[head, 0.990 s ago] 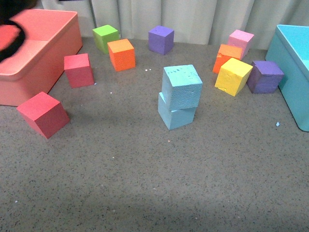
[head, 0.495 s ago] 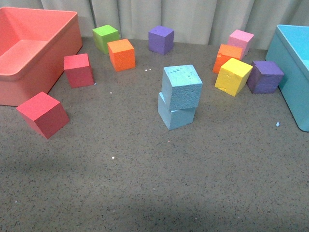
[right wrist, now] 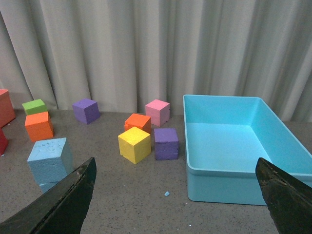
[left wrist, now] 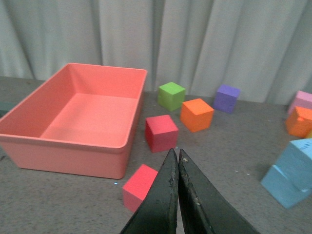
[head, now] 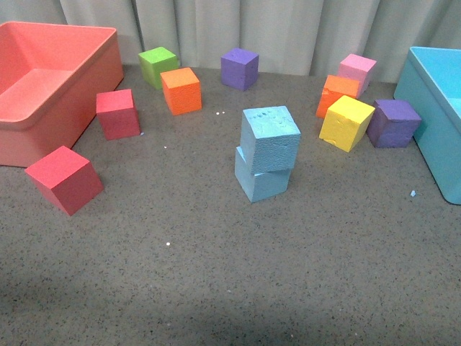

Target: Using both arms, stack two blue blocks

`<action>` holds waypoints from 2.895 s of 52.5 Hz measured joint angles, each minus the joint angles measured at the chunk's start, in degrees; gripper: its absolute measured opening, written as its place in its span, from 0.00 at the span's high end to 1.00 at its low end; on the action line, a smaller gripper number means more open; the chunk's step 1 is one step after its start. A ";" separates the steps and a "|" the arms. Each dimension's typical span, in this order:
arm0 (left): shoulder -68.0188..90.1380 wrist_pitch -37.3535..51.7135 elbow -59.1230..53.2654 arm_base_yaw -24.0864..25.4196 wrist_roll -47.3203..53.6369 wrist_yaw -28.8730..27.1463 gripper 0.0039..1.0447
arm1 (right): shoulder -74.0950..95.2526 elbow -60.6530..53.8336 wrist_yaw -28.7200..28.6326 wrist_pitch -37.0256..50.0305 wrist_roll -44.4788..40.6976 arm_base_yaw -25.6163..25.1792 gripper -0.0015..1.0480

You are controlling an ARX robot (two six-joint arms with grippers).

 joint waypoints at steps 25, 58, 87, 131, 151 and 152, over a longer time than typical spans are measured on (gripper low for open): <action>-21.66 -19.17 -0.70 4.07 0.02 3.65 0.97 | 0.00 0.00 0.02 0.00 0.02 0.00 0.09; -35.67 -32.81 -0.72 4.07 0.02 3.65 0.97 | 0.00 0.00 0.02 0.00 0.02 0.00 0.09; -48.78 -46.38 -0.70 4.07 0.04 3.69 0.97 | 0.00 0.00 0.02 0.00 0.00 0.00 0.09; -48.83 -46.38 -0.70 4.07 0.15 3.69 0.06 | 0.00 0.00 0.02 0.00 0.00 0.00 0.09; -48.83 -46.38 -0.70 4.07 0.15 3.69 0.06 | 0.00 0.00 0.02 0.00 0.02 0.00 0.09; -48.83 -46.38 -0.70 4.07 0.15 3.69 0.06 | 0.00 0.00 0.02 0.00 0.00 0.00 0.09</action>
